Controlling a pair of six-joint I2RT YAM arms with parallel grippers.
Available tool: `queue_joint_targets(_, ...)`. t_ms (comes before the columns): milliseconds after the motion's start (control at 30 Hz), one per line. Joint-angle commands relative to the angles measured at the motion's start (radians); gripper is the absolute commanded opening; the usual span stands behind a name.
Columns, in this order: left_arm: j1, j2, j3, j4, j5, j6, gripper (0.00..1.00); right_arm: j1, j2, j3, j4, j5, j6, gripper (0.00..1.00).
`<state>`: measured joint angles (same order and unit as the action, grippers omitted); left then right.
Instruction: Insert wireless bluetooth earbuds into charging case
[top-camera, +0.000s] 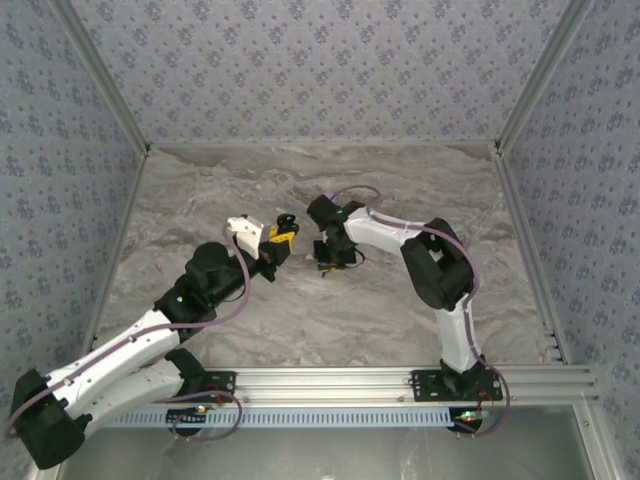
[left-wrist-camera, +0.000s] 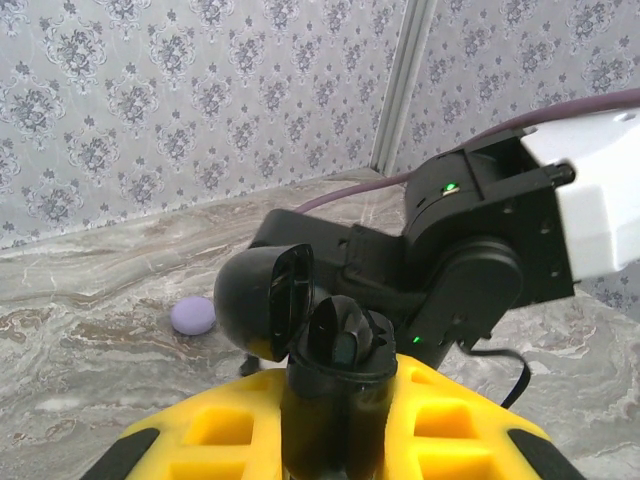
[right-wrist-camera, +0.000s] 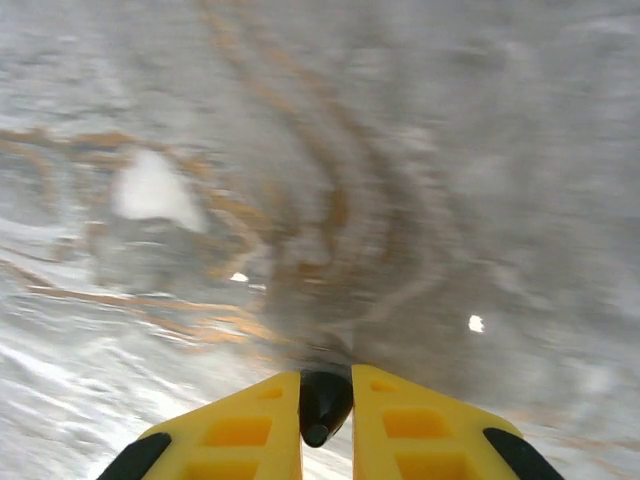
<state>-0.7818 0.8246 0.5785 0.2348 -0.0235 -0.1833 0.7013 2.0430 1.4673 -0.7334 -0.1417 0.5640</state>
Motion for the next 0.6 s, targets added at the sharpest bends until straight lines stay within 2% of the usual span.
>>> queue_joint_targets(0, -0.008, -0.006, 0.005, 0.026, 0.013, -0.001, 0.19, -0.040, -0.073, -0.054, -0.041, 0.008, -0.144, 0.16)
queue_joint_targets(167, -0.007, 0.003, 0.010, 0.026, 0.018, -0.004, 0.19, -0.106, -0.100, -0.093, -0.078, -0.052, -0.284, 0.16)
queue_joint_targets(267, -0.007, 0.010, 0.013, 0.028, 0.017, -0.005, 0.19, -0.116, -0.086, -0.085, -0.103, -0.046, -0.326, 0.17)
queue_joint_targets(567, -0.007, 0.020, 0.016, 0.027, 0.023, -0.012, 0.19, -0.114, -0.044, -0.041, -0.115, -0.013, -0.317, 0.21)
